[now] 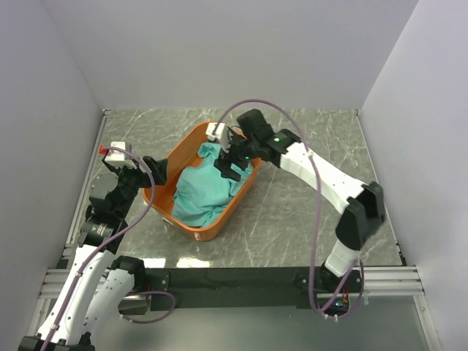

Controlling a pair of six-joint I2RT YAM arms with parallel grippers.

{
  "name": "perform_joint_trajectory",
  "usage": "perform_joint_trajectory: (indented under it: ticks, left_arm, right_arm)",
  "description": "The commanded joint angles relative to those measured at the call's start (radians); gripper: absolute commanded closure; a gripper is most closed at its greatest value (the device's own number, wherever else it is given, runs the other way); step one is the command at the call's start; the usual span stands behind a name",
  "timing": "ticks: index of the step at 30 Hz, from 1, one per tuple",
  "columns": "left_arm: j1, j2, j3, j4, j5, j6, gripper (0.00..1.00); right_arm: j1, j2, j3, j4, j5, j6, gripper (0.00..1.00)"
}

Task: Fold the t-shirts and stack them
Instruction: Move the tshirt to the center of the board

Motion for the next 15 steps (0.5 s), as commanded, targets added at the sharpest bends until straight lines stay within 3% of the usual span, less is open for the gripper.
perform_joint_trajectory:
  ticks: [1,9,15]
  left_arm:
    - [-0.001,-0.022,0.036,0.041,0.017,0.018,0.01]
    - [-0.001,-0.023,0.035,0.045,0.017,0.016,0.01]
    - [-0.001,-0.025,0.038,0.048,0.029,0.015,0.01]
  right_arm:
    - [0.045,0.089,0.121,0.002,0.163,0.109,0.1]
    - [0.108,0.37,0.334,-0.008,0.378,0.204,0.1]
    - [0.108,0.488,0.354,-0.011,0.479,0.25,0.11]
